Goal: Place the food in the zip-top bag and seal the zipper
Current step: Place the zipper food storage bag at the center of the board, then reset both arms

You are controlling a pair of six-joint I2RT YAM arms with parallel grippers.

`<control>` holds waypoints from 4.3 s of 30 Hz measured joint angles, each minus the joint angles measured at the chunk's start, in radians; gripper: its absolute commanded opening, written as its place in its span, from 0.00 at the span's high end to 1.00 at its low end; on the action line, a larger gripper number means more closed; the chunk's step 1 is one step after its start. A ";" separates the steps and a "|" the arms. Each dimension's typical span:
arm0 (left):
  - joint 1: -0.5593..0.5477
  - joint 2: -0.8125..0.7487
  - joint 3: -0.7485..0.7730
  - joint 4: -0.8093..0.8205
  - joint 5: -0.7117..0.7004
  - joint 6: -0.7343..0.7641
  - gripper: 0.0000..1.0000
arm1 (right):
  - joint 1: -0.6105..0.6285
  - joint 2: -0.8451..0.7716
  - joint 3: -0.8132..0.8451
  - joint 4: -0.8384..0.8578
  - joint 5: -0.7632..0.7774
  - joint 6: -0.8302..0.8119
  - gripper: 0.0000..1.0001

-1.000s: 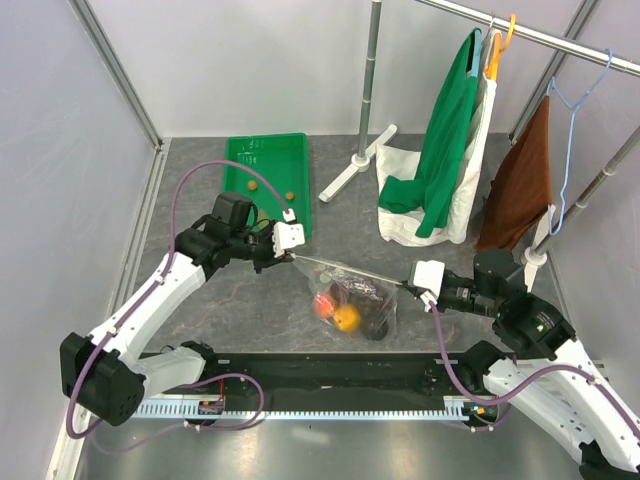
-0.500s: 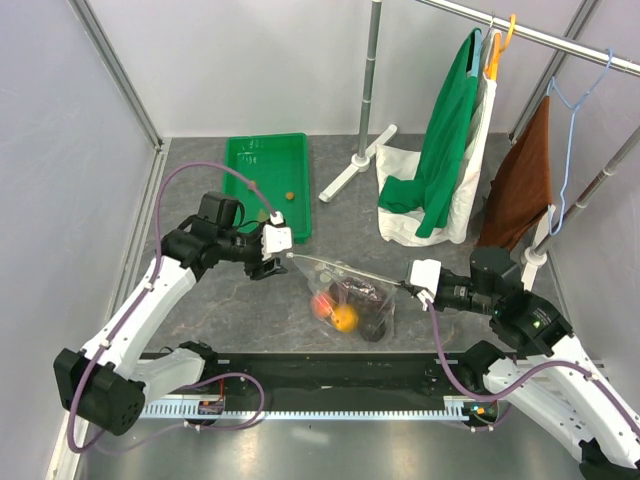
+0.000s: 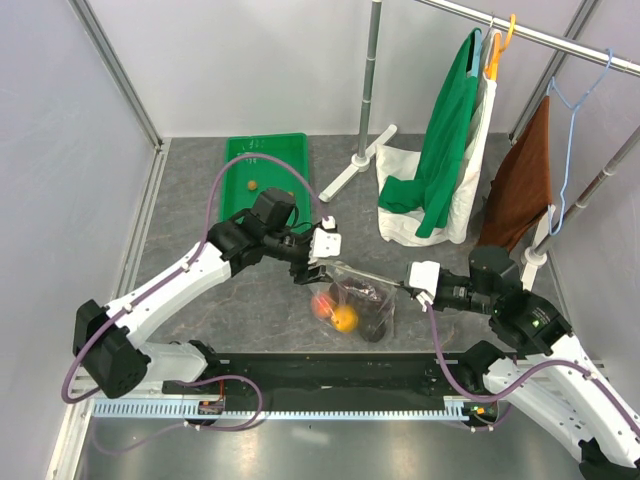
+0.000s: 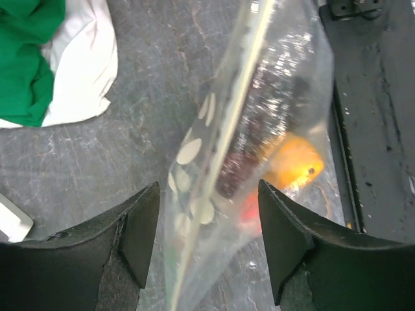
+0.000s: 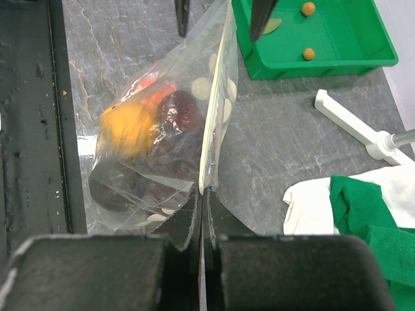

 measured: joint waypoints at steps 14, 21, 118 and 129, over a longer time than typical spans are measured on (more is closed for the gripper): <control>-0.035 0.041 0.000 0.077 -0.016 -0.058 0.51 | 0.000 -0.019 0.000 -0.023 -0.022 -0.020 1.00; -0.037 0.047 0.000 0.077 0.003 -0.062 0.52 | 0.000 -0.019 0.000 -0.023 -0.025 -0.024 1.00; -0.132 0.040 -0.034 0.069 0.014 -0.477 0.00 | -0.008 0.039 0.109 0.261 0.422 0.674 0.02; 0.398 -0.044 0.327 -0.151 -0.111 -0.568 0.00 | -0.113 0.002 0.185 0.087 0.284 0.608 0.02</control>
